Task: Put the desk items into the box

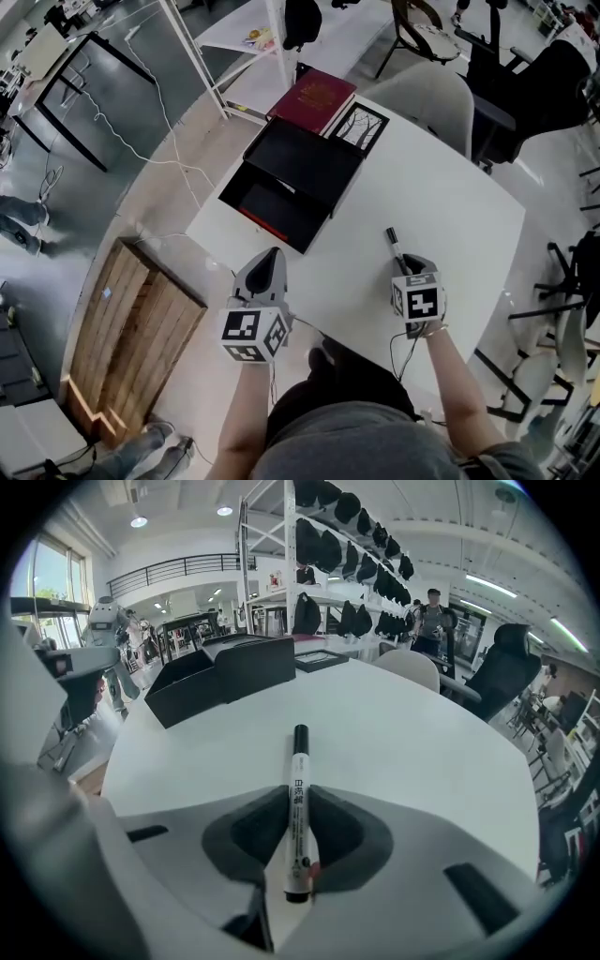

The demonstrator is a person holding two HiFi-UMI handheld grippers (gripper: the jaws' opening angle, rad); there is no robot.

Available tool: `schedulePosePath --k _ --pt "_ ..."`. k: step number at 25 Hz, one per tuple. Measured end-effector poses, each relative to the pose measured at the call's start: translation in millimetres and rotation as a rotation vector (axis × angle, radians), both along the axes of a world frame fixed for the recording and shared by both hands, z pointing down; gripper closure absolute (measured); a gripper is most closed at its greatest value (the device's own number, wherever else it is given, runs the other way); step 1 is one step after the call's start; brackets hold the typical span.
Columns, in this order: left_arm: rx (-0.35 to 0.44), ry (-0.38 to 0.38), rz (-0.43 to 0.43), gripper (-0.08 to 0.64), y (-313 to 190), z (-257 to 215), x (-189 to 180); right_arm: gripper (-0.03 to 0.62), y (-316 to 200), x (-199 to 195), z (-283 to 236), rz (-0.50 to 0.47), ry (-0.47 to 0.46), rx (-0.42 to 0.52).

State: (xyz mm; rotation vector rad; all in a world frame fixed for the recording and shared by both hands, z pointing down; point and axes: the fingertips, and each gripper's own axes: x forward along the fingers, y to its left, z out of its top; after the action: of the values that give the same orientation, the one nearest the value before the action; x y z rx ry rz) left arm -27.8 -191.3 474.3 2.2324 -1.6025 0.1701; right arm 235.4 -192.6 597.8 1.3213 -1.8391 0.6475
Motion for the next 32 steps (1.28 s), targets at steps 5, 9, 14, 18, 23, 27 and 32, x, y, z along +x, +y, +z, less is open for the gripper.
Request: schedulePosePath --k 5,9,14,18,23,27,32 --pt "-0.007 -0.009 -0.004 0.554 -3.2 0.9 1.5 0.518 -1.3 -3.7 -19.8 0.0 -0.046 0.046" --pt "-0.009 -0.02 -0.018 0.554 -7.8 0.5 -0.1 0.518 -14.5 -22.3 -57.0 -0.028 -0.143 0.135" --pt "0.001 -0.046 -0.039 0.554 -17.3 -6.0 -2.0 0.518 -30.1 -44.2 -94.6 -0.074 -0.247 0.229" --pt "0.011 -0.06 -0.072 0.554 -23.6 -11.1 -8.0 0.518 -32.8 -49.3 -107.5 -0.089 -0.286 0.276" --pt "0.014 -0.067 -0.102 0.554 -26.1 -10.8 -14.6 0.518 -31.9 -56.4 -109.3 -0.104 -0.363 0.274" --pt "0.017 -0.061 -0.1 0.554 -26.8 -11.2 -25.0 0.518 -32.1 -71.5 -118.9 -0.126 -0.388 0.29" --pt "0.032 -0.042 -0.063 0.553 -29.9 -12.3 -43.4 0.518 -31.0 -100.1 -139.0 -0.126 -0.405 0.332"
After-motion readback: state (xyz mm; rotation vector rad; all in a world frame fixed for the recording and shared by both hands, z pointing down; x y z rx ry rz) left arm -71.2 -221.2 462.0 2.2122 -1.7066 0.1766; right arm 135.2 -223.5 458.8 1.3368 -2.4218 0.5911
